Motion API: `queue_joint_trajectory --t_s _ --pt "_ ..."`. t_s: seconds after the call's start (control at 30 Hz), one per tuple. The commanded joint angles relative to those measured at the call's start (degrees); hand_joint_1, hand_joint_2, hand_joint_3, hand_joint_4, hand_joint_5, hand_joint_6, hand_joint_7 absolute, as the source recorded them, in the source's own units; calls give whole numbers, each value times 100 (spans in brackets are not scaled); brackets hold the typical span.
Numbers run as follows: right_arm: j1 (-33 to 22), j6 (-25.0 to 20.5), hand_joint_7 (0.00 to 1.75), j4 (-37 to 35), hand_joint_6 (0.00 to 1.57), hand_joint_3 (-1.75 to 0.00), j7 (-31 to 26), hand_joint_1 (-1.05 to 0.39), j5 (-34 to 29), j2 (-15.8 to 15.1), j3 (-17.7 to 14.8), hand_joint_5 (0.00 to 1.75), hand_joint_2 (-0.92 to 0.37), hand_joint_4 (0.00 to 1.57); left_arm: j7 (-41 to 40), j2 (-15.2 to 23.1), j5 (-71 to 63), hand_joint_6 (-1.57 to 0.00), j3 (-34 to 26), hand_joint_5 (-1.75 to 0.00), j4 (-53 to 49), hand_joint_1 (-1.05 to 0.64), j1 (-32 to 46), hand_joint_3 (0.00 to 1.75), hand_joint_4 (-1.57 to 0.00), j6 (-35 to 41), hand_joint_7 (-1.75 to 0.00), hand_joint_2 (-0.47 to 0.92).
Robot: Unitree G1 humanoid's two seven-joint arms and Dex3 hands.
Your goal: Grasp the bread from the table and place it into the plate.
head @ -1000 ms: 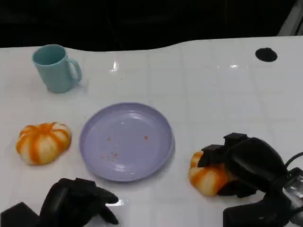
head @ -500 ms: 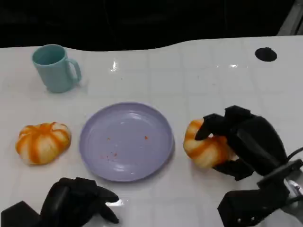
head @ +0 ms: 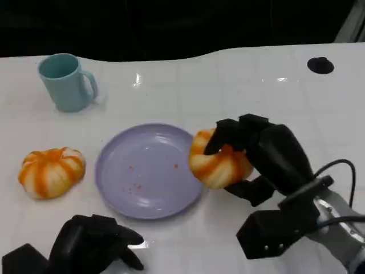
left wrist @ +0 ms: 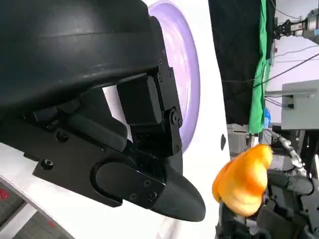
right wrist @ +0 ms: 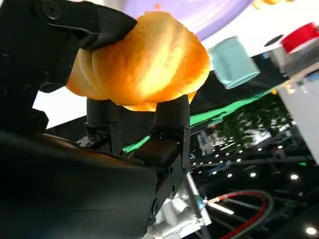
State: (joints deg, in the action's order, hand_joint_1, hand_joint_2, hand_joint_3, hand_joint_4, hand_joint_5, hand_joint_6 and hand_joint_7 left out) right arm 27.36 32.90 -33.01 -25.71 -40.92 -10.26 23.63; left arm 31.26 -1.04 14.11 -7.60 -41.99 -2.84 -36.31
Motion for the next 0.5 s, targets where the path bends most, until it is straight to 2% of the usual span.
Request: queue_joint_trajectory --t_s 0.03,0.17,0.5 --pt "385 26 159 -382 82 -152 79 -6 129 247 36 175 -18 98 -1 48 -7 -157 2 -71 8 -105 70 0 -147 -100 -23 91" --pt "734 184 147 -942 85 -144 183 -3 231 582 122 175 -25 94 5 61 -17 -157 8 -71 -25 -105 67 0 -147 -129 -23 90" --pt "1611 436 152 -2606 83 -138 -354 -10 107 1263 438 175 -34 91 35 62 40 -157 20 -71 -55 -105 60 0 -148 -45 -23 89"
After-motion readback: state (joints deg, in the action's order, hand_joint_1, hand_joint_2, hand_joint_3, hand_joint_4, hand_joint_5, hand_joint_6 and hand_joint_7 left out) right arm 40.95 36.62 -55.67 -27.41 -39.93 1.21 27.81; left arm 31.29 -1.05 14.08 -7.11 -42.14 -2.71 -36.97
